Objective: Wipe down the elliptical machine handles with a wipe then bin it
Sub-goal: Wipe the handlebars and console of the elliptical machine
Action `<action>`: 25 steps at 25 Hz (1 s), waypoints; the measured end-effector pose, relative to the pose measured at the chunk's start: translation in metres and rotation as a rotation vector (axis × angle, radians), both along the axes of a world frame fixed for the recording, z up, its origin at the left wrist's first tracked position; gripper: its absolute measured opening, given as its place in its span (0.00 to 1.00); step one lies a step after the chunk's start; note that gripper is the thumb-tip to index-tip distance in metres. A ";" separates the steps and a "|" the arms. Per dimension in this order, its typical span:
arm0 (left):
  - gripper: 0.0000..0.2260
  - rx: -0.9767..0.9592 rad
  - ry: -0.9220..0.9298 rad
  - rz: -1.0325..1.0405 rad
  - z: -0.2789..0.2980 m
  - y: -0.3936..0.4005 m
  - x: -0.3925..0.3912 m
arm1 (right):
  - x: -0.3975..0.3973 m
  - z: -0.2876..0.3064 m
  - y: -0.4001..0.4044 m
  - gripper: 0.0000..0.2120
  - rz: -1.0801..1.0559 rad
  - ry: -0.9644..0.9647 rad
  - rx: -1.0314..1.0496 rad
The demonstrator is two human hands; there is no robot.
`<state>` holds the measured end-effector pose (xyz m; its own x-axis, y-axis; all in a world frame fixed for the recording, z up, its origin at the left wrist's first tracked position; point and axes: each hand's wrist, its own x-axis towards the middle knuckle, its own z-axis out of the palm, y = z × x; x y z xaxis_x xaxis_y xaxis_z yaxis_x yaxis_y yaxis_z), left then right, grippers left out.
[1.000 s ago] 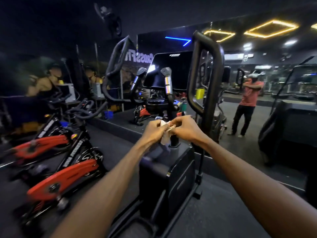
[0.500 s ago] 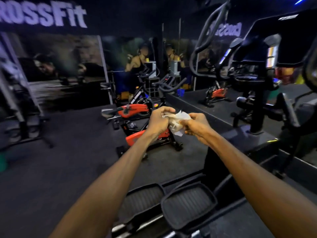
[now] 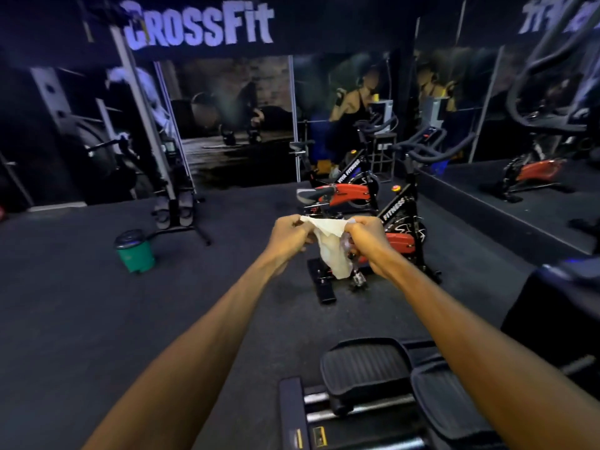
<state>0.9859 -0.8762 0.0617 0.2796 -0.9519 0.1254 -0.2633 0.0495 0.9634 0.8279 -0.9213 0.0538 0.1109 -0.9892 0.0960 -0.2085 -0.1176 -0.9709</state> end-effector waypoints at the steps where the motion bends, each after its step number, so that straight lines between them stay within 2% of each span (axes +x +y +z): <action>1: 0.08 -0.004 0.053 0.027 -0.001 -0.001 0.019 | 0.020 -0.001 -0.004 0.11 0.010 0.007 0.001; 5: 0.08 0.026 0.252 0.107 -0.007 -0.021 0.080 | 0.092 -0.007 -0.030 0.08 0.021 -0.017 0.014; 9: 0.08 0.096 0.237 0.049 -0.017 -0.057 0.123 | 0.148 -0.017 -0.075 0.09 0.010 0.034 0.078; 13: 0.14 0.218 0.390 0.132 -0.026 -0.115 0.166 | 0.198 -0.037 -0.128 0.12 -0.021 -0.117 0.249; 15: 0.17 0.302 0.416 0.080 -0.025 -0.144 0.188 | 0.220 -0.040 -0.154 0.12 -0.023 -0.193 0.312; 18: 0.15 0.347 0.314 -0.048 -0.017 -0.185 0.222 | 0.250 -0.033 -0.191 0.08 -0.047 -0.250 0.345; 21: 0.24 0.316 0.271 -0.157 -0.013 -0.234 0.261 | 0.279 -0.029 -0.235 0.05 -0.115 -0.282 0.331; 23: 0.25 0.284 0.241 -0.241 -0.008 -0.269 0.284 | 0.292 -0.024 -0.261 0.03 -0.155 -0.298 0.313; 25: 0.22 0.258 0.115 -0.389 -0.005 -0.310 0.306 | 0.309 -0.019 -0.289 0.07 -0.191 -0.331 0.273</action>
<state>1.2923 -1.1862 0.0566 -0.1054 -0.9845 -0.1400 -0.1637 -0.1217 0.9790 1.1368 -1.2099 0.0350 -0.0681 -0.9829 -0.1712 0.1246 0.1619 -0.9789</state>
